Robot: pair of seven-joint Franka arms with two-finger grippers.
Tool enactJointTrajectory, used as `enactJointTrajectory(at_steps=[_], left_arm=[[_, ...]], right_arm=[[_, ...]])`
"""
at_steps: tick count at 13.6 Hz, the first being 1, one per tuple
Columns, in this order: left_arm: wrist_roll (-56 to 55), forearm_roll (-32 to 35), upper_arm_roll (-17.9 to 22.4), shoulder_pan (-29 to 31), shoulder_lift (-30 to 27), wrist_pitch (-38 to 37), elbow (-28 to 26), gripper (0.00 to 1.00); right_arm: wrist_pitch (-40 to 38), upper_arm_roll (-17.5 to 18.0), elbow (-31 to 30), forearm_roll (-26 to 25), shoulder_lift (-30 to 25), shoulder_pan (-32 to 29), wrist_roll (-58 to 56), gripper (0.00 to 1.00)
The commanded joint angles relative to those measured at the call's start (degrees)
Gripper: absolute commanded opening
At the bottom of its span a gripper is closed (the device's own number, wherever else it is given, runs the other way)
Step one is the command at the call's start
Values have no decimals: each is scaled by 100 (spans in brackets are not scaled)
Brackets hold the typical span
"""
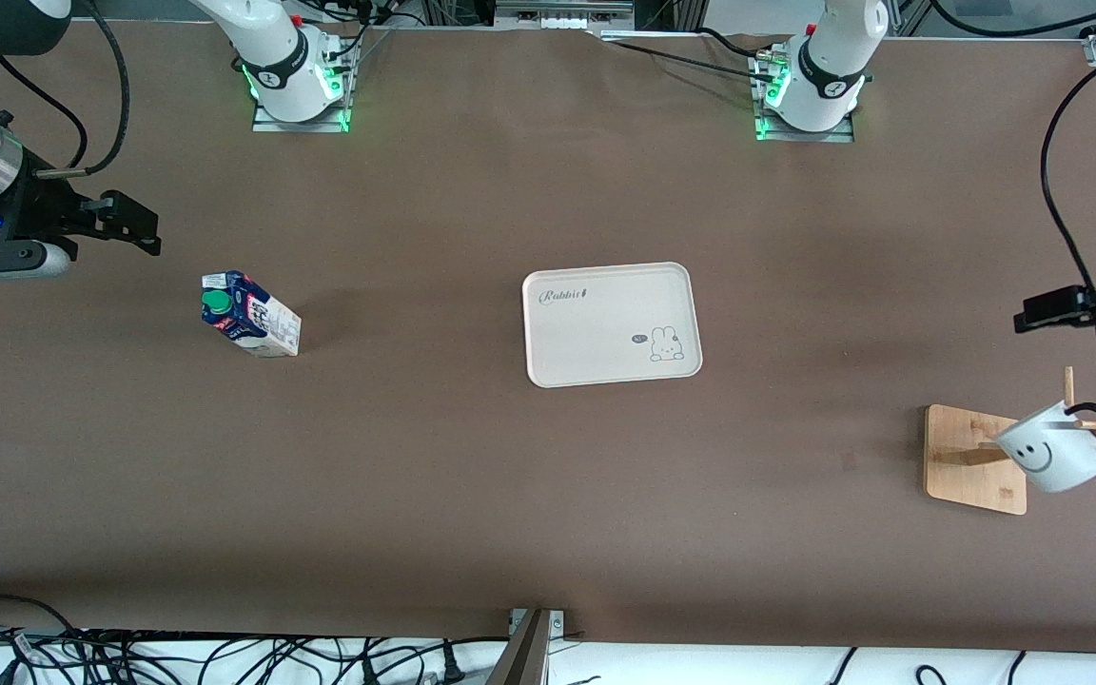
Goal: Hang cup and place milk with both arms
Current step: 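Hook the mug handle onto a stand peg with the left gripper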
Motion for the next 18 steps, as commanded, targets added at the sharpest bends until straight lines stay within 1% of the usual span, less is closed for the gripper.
enactJointTrajectory(at_steps=[1, 3, 6, 8, 9, 10, 11, 12, 13, 14, 16, 18], left_arm=[[-149, 71, 52, 11, -485, -344, 21, 100], [-149, 62, 61, 55, -636, -344, 30, 100], [-158, 97, -9, 3, -645, -353, -14, 100], [-542, 62, -114, -120, -636, -458, -180, 100], [-553, 1, -45, -295, -714, -276, -398, 100], [-545, 27, 295, -758, -1055, 126, -1010, 100], [-606, 53, 699, -1171, -1441, 713, -1729, 100], [-624, -8, 772, -1228, -1749, 1111, -2215, 100], [-528, -8, 834, -1272, -1891, 1263, -2490, 100], [-536, -8, 956, -1324, -1980, 1264, -2640, 100], [-545, 0, 1002, -1430, -2190, 1308, -2747, 100], [-650, 62, 1019, -1544, -2367, 1518, -2940, 100]], right_arm=[[-114, 18, 137, 19, 29, 9, 68, 100], [-114, 18, 137, 27, 29, 9, 77, 100], [-106, 18, 137, 36, 38, 0, 51, 100], [-106, 9, 137, 36, 38, 0, 33, 100], [-88, 9, 137, 19, 38, 0, 33, 100], [-71, 9, 137, 1, 38, 0, 76, 100], [-70, 9, 137, 10, 38, -9, 85, 100], [-70, 0, 137, 10, 47, -17, 85, 100], [-70, -8, 137, 18, 64, -44, 85, 100], [-70, -17, 137, 27, 64, -53, 85, 100], [-105, -35, 129, 19, 64, -79, 85, 100], [-53, -44, 137, 62, 82, -114, 68, 100]])
